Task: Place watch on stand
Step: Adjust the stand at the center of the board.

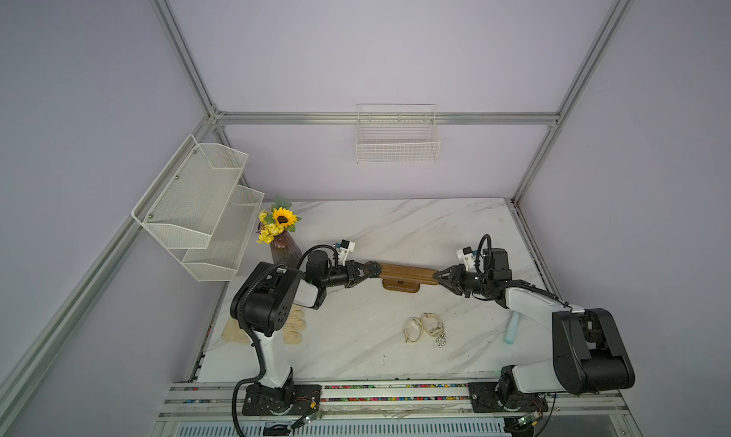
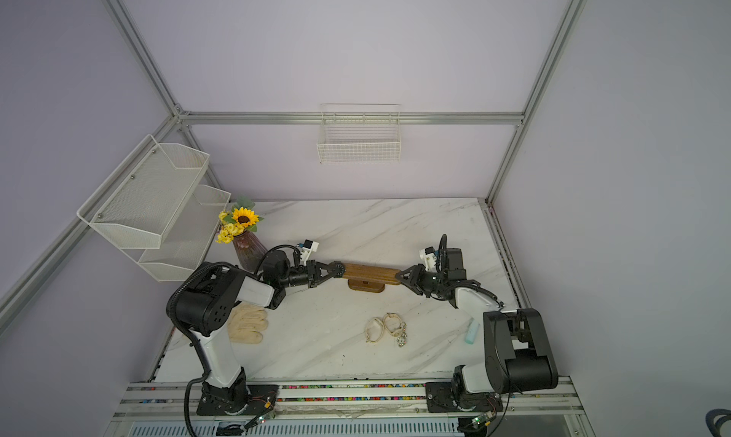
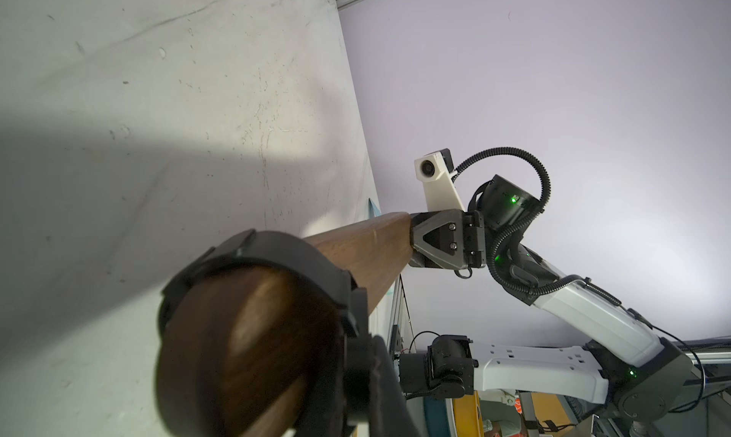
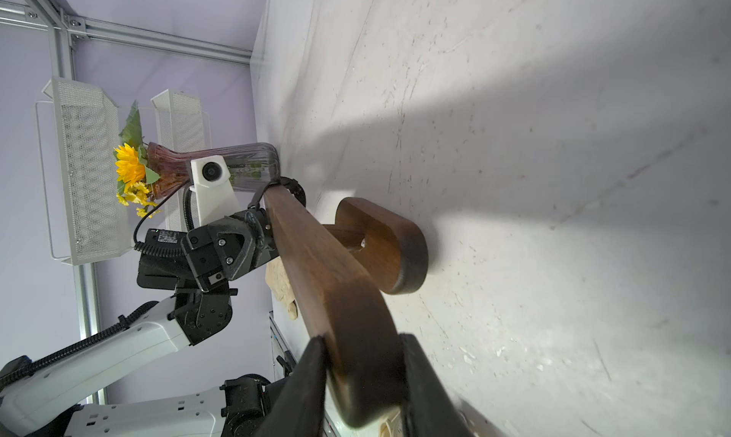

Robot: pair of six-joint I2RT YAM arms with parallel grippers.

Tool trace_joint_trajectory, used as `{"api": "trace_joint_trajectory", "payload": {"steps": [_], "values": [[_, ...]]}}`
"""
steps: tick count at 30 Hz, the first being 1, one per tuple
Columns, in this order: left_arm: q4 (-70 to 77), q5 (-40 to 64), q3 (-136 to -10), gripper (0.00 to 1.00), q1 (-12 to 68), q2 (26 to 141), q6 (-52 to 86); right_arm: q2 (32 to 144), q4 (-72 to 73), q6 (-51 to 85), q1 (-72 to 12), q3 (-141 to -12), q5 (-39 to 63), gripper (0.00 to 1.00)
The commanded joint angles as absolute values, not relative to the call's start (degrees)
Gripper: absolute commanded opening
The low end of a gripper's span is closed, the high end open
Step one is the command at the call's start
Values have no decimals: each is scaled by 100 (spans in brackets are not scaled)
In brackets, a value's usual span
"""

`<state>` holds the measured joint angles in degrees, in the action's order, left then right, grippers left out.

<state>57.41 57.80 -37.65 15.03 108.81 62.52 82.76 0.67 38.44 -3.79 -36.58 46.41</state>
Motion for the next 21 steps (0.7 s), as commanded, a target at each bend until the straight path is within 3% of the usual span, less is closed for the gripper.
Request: {"api": "trace_joint_trajectory", "payload": {"steps": [1,13,21], "values": [[6503,6144,-3773,0,1421,10864,6458,8481,-112,3679,-396,-3693,4139,20],[6420,6217,-3930,0,1230,10829,6531,9203,-300,3306,-351,-4156,4248,17],[6760,6082,-4142,0,1570,11240,6789,9641,-226,3244,-360,-4392,4357,15]]}}
